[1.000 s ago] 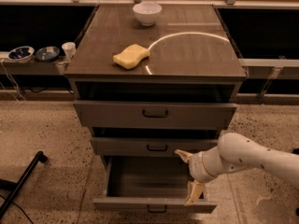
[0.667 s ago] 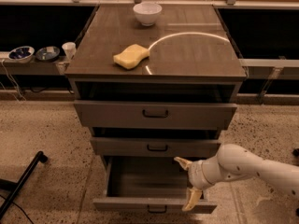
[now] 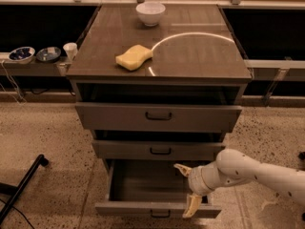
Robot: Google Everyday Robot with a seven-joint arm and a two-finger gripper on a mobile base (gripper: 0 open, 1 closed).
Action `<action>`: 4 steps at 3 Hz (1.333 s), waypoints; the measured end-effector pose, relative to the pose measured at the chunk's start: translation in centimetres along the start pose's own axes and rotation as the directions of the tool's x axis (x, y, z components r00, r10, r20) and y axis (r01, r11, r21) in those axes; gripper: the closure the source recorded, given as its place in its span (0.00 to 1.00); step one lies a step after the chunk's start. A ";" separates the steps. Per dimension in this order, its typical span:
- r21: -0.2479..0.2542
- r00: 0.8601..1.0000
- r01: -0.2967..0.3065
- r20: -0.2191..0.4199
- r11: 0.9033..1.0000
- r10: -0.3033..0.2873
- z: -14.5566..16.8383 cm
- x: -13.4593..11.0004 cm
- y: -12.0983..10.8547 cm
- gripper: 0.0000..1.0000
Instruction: Close bottom drawer
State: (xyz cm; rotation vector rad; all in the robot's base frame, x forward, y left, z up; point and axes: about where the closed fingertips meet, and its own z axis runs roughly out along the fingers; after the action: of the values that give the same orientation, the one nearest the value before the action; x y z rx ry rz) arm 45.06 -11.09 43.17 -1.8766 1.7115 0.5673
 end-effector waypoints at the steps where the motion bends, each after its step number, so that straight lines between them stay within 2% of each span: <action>1: 0.041 0.999 -0.039 0.012 0.998 0.039 2.9 3.8 -0.7 0.00; 2: 0.057 0.990 -0.111 0.099 0.992 0.105 9.0 8.1 0.9 0.00; 3: 0.057 0.989 -0.111 0.099 0.992 0.105 9.1 8.1 0.9 0.00; 4: 0.034 0.989 -0.116 0.095 0.993 0.112 13.4 9.9 2.1 0.03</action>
Offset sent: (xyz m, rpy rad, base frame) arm 0.0095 -0.0171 -0.1744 0.1781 0.0115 -0.1777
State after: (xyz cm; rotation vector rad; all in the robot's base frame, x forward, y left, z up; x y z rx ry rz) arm 44.69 -10.33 26.42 -1.7066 1.7640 0.6501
